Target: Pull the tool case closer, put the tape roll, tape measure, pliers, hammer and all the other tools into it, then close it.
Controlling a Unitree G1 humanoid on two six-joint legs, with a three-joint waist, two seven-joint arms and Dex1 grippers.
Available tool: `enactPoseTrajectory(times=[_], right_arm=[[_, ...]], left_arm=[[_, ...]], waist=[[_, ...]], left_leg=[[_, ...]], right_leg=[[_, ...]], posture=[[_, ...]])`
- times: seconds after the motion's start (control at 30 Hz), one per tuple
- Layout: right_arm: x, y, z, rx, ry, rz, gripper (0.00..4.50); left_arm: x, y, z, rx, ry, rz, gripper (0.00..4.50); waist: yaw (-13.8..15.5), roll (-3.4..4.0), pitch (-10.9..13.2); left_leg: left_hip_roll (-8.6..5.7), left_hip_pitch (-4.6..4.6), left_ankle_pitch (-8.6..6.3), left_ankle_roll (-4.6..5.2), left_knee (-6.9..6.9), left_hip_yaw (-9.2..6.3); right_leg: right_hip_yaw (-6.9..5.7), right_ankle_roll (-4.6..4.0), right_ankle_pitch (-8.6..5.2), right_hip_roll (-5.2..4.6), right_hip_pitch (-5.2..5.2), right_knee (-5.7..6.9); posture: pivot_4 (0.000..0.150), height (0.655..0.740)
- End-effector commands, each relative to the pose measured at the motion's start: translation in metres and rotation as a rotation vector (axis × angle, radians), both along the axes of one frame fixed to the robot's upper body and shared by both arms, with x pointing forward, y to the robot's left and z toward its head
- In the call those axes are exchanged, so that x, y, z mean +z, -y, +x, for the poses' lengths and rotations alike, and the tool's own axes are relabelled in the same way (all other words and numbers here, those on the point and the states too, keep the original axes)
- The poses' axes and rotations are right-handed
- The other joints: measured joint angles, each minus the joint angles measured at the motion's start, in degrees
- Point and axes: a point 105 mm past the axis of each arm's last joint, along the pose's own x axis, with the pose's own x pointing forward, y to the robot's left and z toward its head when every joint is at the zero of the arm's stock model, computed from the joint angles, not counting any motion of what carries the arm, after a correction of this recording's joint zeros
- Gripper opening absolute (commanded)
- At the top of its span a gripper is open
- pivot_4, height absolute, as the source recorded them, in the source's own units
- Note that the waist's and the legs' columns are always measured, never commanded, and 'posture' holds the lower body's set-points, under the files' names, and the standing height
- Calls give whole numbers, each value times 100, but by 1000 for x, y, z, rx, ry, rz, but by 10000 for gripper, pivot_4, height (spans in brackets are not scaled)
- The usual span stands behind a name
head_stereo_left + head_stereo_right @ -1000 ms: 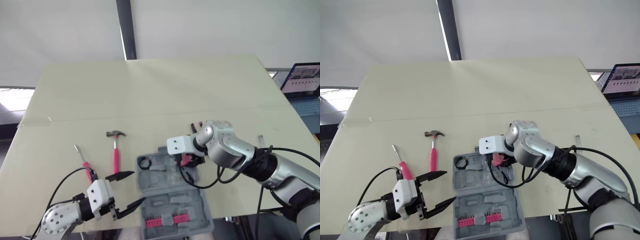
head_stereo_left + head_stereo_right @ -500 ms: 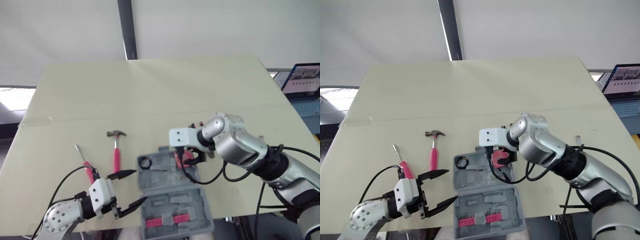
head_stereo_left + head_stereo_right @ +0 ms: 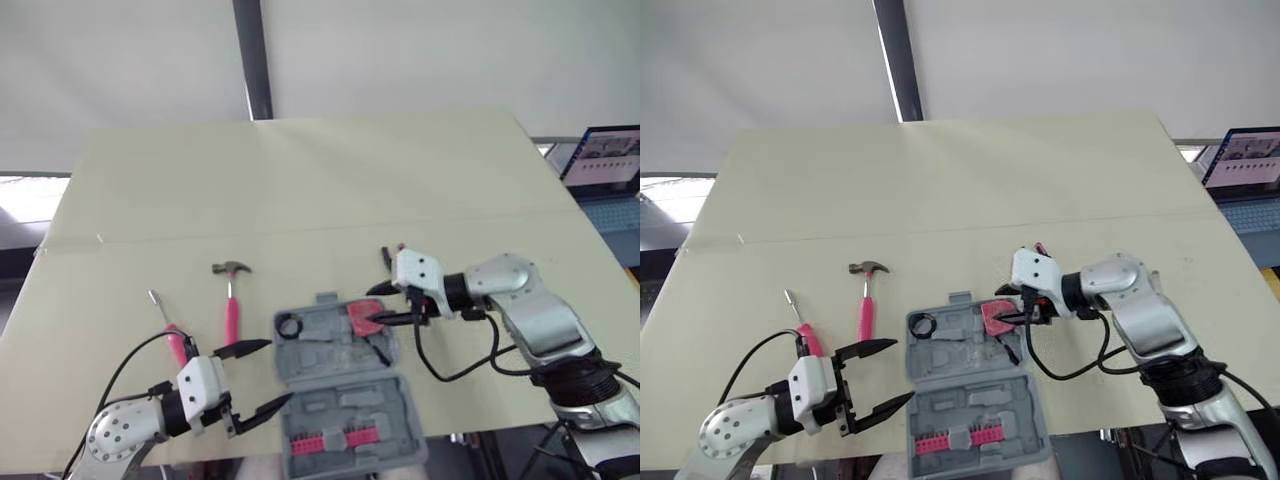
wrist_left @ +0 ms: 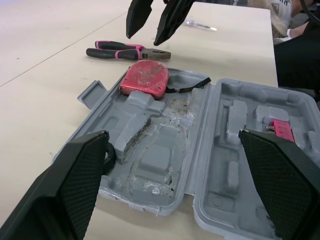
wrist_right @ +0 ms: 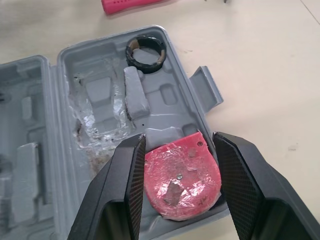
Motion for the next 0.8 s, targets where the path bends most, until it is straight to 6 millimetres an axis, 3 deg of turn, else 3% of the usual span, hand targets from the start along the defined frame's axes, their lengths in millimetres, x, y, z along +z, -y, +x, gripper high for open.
enactPoseTrajectory(times=[0.03, 0.13, 0.2, 0.7, 0.8], right_arm=[[-1, 4, 7, -9, 58, 32, 22799], [-5, 5, 10, -10, 70, 40, 14646], [-5, 5, 10, -8, 71, 42, 5437], [-19, 12, 4, -16, -66, 37, 5437], [-15, 11, 6, -31, -64, 52, 13264]], left_arm=[[2, -1, -3, -10, 14, 4, 45000], [1, -2, -4, -9, 13, 8, 45000], [1, -3, -5, -8, 13, 10, 45000], [0, -5, -6, -8, 7, 17, 45000], [-2, -6, -7, -7, 7, 18, 45000]], waist=[[1, 0, 0], [-8, 0, 0], [-9, 1, 0], [3, 1, 0], [3, 1, 0]], left_leg=[[0, 1, 0, 0, 1, -1], [0, 1, 0, 0, 1, 0], [1, 1, 0, 0, 0, 0], [1, 1, 0, 0, 1, -1], [1, 1, 0, 0, 1, -1]], right_leg=[[0, 0, 0, 0, 1, 1], [0, 0, 0, 0, 1, 1], [0, 0, 0, 0, -1, 1], [-1, 0, 0, 0, 1, 1], [0, 0, 0, 0, 1, 1]], posture=[[1500, 7360], [1500, 7360], [1500, 7360], [1500, 7360], [1500, 7360]])
